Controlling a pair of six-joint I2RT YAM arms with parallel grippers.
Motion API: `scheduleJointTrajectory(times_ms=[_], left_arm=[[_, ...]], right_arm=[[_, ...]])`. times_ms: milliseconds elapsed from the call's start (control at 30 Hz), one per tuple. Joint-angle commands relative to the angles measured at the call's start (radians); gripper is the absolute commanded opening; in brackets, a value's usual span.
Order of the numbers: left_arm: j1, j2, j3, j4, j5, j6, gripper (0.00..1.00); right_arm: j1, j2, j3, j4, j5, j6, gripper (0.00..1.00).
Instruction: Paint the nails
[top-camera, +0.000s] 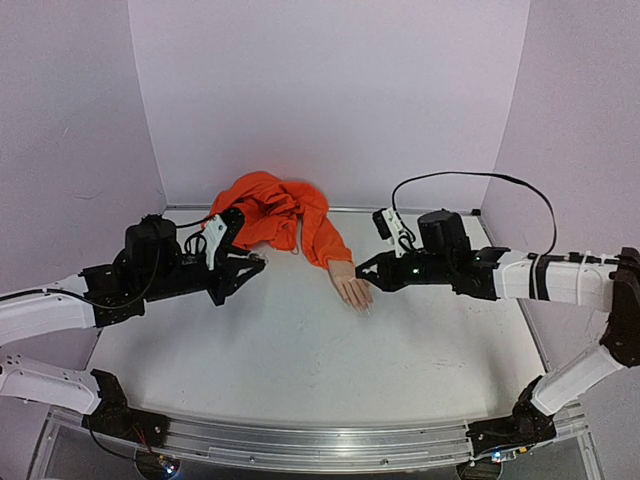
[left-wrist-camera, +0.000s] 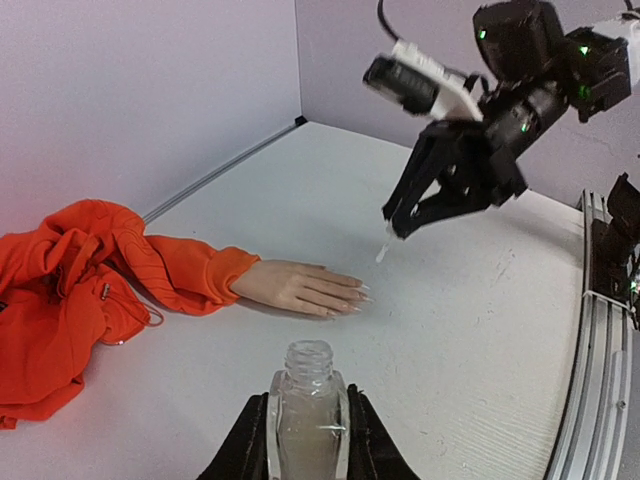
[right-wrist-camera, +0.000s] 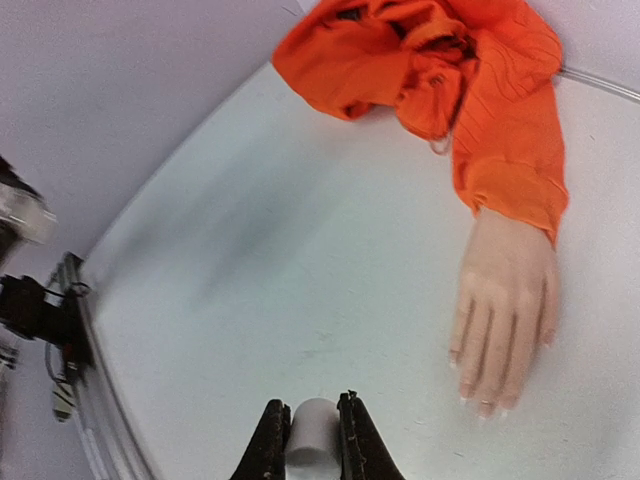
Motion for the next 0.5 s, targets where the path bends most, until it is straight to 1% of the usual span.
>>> scheduleJointTrajectory(times_ms=[0, 100, 167, 333, 467], left_arm=[[0.004, -0.059, 0.113, 0.008, -0.064, 0.002, 0.00], [0.004, -0.053, 0.148, 0.000, -0.093, 0.036, 0.00], [0.004, -0.038, 0.170, 0.000, -0.139, 0.070, 0.00], [0.004, 0.025, 0.209, 0.002, -0.177, 0.134, 0.00], [0.007, 0.045, 0.220, 0.002, -0.212, 0.149, 0.00]], right_arm=[[-0.006, 0.078, 0.072, -0.142, 0.153, -0.164, 0.00], [-0.010, 0.109, 0.079, -0.176, 0.191, -0.209, 0.00], [-0.016, 0.118, 0.068, -0.178, 0.208, -0.227, 0.00], [-0.024, 0.155, 0.062, -0.176, 0.237, -0.282, 0.00], [-0.029, 0.180, 0.057, -0.147, 0.219, -0.302, 0.00]])
